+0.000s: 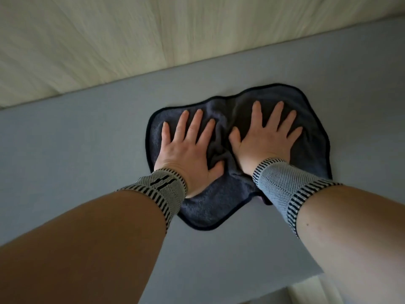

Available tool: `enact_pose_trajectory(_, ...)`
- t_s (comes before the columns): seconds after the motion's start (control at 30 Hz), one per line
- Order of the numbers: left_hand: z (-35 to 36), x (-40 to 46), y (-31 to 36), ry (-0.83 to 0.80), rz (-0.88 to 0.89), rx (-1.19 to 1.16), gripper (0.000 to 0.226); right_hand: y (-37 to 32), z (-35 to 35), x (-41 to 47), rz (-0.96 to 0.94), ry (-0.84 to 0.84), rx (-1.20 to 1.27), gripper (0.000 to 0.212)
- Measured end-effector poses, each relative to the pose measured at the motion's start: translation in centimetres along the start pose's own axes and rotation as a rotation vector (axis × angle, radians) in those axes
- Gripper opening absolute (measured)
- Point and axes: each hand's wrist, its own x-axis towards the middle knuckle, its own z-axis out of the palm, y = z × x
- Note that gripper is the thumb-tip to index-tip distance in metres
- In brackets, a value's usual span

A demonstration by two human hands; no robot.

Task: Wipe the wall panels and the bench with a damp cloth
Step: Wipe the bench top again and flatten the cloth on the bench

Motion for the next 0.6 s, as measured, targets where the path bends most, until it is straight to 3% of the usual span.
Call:
enact_pose_trajectory(0.27,-3.4,11.0,-3.1,0.096,-0.07,-0.006,0.093,-3.0,-3.0,13.4,-0.02,0.082,0.034,0.082)
enact_pose_trajectory(0.6,-3.4,10.8,-3.0,0.09,-0.067,-0.025,0.095,-2.8,-3.2,13.6,-0.105,0.134,0.037,0.072)
